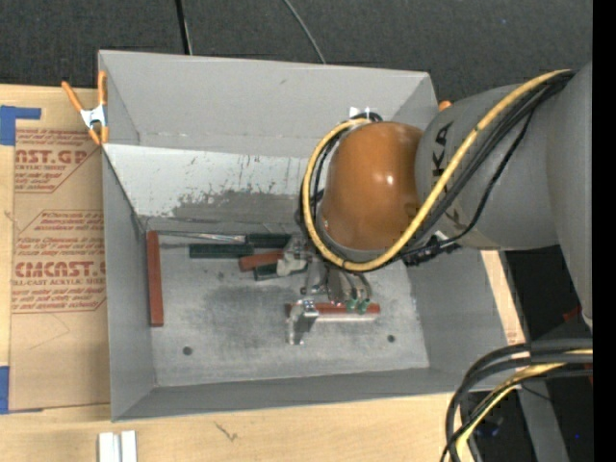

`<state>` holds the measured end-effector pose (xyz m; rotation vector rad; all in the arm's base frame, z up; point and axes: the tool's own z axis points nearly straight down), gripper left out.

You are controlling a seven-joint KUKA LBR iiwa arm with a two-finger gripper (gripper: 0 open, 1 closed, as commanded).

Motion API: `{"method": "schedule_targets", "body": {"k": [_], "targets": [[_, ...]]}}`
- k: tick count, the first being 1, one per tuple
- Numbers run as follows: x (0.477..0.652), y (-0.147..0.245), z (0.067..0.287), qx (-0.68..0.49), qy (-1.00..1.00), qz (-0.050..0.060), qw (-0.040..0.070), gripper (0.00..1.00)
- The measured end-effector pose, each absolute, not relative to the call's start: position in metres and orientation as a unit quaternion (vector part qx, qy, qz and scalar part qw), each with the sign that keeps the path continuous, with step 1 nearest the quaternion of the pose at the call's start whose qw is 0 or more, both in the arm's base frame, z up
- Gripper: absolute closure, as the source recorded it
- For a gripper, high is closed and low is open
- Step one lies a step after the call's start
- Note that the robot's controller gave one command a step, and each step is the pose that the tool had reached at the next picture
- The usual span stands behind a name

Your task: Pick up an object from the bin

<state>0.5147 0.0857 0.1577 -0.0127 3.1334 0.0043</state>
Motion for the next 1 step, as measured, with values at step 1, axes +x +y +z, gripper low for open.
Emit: {"method": "schedule_targets", "body": {"k": [1], "targets": [[0.5120,0.0581,0.1257,0.018,1.000,-0.001,-0.003,0.00]]}}
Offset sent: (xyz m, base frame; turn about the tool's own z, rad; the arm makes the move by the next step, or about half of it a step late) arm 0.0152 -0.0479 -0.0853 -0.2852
